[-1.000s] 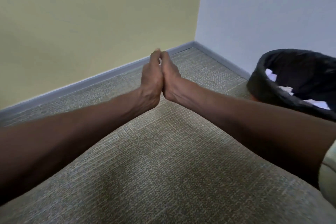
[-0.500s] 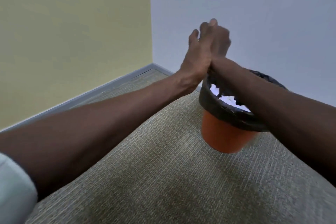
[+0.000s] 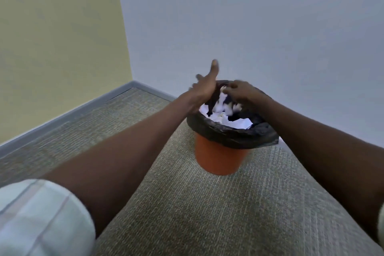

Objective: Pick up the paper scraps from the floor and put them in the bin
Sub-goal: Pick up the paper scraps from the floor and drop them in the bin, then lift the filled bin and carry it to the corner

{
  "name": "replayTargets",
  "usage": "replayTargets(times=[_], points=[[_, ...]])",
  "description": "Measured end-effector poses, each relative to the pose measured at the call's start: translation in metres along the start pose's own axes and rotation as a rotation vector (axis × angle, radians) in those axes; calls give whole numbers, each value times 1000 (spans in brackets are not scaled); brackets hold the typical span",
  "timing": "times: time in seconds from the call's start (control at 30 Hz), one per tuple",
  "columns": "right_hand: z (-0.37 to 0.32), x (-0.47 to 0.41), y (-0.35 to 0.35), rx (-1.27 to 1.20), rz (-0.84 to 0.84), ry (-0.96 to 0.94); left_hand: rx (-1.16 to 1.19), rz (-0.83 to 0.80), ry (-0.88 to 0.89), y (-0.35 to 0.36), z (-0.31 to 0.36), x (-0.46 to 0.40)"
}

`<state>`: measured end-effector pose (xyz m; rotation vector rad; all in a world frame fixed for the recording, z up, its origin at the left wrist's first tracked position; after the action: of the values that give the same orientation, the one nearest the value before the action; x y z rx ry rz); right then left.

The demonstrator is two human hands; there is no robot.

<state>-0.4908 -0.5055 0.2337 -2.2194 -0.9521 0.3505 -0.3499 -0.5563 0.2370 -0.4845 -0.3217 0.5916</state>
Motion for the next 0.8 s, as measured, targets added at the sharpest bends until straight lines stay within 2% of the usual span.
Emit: replayTargets(times=[0.1,0.2,0.4,0.63,0.7,0.8], points=[[9,0,-18,105,31,-6,-81,106,-18,-15,-15,1],[14,1,-33,39,122,11,-131,163,37,-30,-25,0],[2,15,-43,189,136,-113,-249,368,95,-45,-25,0],[25,13,-52,433,224,-325,-409,431,170,-45,-30,-17],[39,8,-48,478,198,-296,-374,448,141,-48,-39,-28],[68,-7,-41,486,116,-194,-218,473,0,-51,-63,-48]])
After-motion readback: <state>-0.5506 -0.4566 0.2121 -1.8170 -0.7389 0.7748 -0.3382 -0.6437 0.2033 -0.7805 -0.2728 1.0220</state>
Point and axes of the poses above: each hand's wrist, its own x-axis away from the middle knuckle, its own y-axis out of the palm, z = x × y, the point moved 9 cm from there along -x, towards the middle knuckle, and after that the axes turned 12 degrees about -x, right-handed, at the moved point
